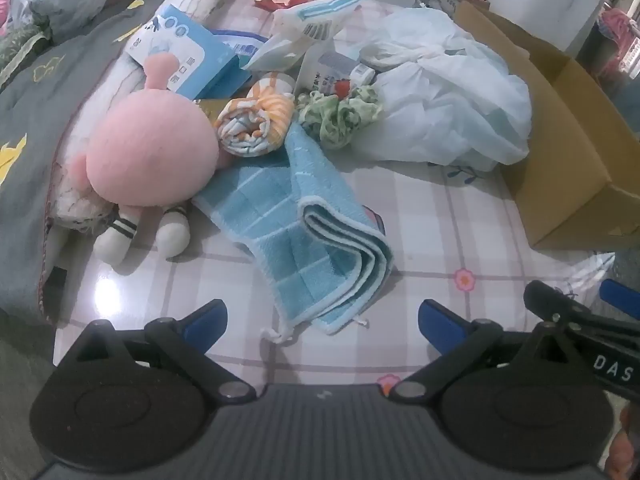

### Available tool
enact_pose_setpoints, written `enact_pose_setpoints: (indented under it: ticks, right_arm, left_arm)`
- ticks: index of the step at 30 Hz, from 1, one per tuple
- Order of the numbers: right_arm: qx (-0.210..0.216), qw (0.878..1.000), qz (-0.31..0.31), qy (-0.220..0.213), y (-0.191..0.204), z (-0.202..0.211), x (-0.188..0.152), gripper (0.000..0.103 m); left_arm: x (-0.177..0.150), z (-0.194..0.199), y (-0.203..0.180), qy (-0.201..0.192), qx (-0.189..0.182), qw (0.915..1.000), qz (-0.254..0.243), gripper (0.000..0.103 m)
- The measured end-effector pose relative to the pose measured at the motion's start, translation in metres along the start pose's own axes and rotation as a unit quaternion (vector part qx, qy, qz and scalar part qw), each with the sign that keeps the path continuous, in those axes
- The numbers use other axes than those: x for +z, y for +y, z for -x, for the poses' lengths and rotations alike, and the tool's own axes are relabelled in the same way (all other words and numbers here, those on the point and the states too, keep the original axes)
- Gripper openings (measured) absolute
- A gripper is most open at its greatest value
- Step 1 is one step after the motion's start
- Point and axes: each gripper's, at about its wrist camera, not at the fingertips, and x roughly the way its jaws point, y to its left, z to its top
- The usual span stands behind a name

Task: Organize soft objects

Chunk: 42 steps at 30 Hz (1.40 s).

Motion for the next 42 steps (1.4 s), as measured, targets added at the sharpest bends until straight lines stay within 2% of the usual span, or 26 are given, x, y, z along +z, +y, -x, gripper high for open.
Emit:
enact_pose_setpoints:
  ticks: [42]
  right_arm:
    - [-0.008,1.000,0.013,0.017,0.0056,-0.0033,0.0027,0.102]
  left_arm:
    - [-0.0004,-0.0049,-0.0001,0.017,-0.009,0.9998,-0.005,0.102]
